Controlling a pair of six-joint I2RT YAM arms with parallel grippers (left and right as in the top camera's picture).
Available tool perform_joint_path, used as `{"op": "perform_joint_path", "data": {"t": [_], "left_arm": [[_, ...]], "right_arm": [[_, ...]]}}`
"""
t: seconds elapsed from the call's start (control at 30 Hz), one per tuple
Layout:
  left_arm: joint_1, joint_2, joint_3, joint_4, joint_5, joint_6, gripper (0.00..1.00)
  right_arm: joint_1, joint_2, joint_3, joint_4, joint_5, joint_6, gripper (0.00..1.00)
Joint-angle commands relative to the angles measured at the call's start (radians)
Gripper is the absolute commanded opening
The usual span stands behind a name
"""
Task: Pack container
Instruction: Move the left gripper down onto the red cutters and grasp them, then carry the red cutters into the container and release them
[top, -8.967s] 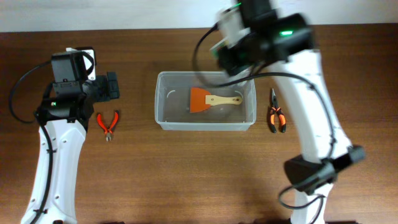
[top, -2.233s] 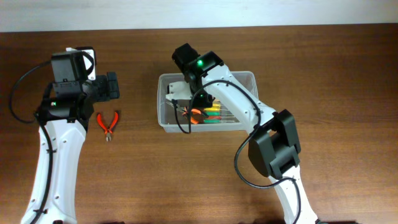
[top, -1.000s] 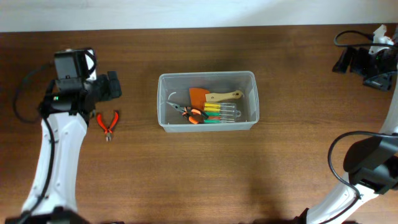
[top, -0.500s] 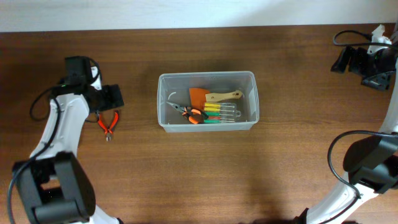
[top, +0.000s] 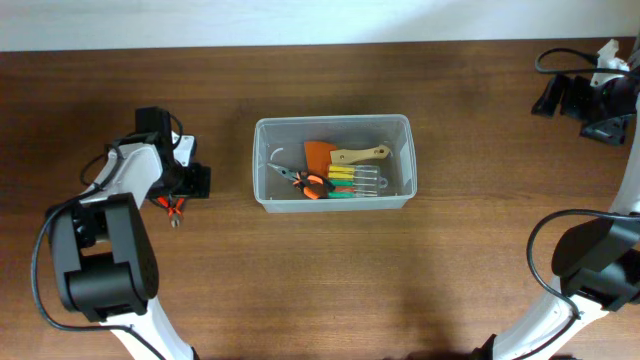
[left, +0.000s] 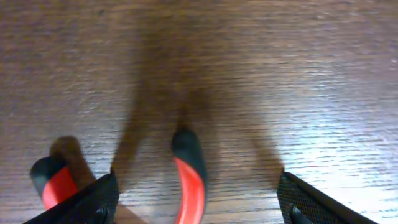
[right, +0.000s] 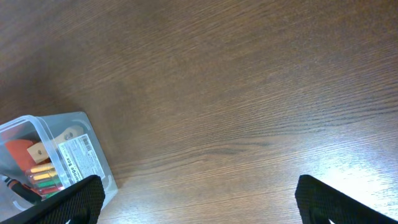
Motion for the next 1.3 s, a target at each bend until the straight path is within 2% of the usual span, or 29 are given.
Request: {"op": "perform_joint_path", "data": {"t": [0.0, 0.1, 0.23, 0.3, 0.37, 0.53, 0.8, 0.93, 1.07, 1.2, 1.27], "left_arm": [[-0.010, 0.025, 0.009, 0.001, -0.014, 0.046, 0.80], [-0.010, 0.027, 0.009, -0.002, -0.014, 0.040, 0.63], [-0.010, 0.027, 0.009, -0.009, -0.013, 0.010, 0.48], [-0.010, 0.027, 0.008, -0.013, -0.013, 0.010, 0.44], [-0.010, 0.027, 0.009, -0.017, -0.014, 0.011, 0.33], [-0.010, 0.027, 0.009, -0.020, -0.014, 0.011, 0.15], [-0.010, 0.027, 0.009, -0.013, -0.013, 0.011, 0.02], [-0.010, 0.025, 0.051, -0.022, -0.013, 0.011, 0.02], [-0.011, 0.011, 0.212, -0.122, -0.006, 0.027, 0.02], [-0.040, -0.010, 0.446, -0.245, 0.003, 0.097, 0.02], [-0.072, -0.018, 0.562, -0.292, 0.040, 0.169, 0.02]], "right_arm": [[0.005, 0.011, 0.006, 0.003, -0.013, 0.006, 0.99], [0.005, 0.011, 0.006, 0.003, -0.012, 0.006, 0.99], [0.005, 0.011, 0.006, 0.003, -0.012, 0.006, 0.99], [0.005, 0.011, 0.006, 0.003, -0.013, 0.006, 0.98], [0.005, 0.011, 0.006, 0.003, -0.012, 0.006, 0.98], [0.005, 0.011, 0.006, 0.003, -0.012, 0.006, 0.98], [0.005, 0.011, 0.006, 0.003, -0.012, 0.006, 0.99], [0.005, 0.011, 0.006, 0.003, -0.013, 0.006, 0.98], [0.005, 0.011, 0.006, 0.003, -0.012, 0.006, 0.99], [0.005, 0.011, 0.006, 0.003, -0.012, 0.006, 0.99], [0.005, 0.011, 0.006, 0.003, -0.012, 0.006, 0.98]]}}
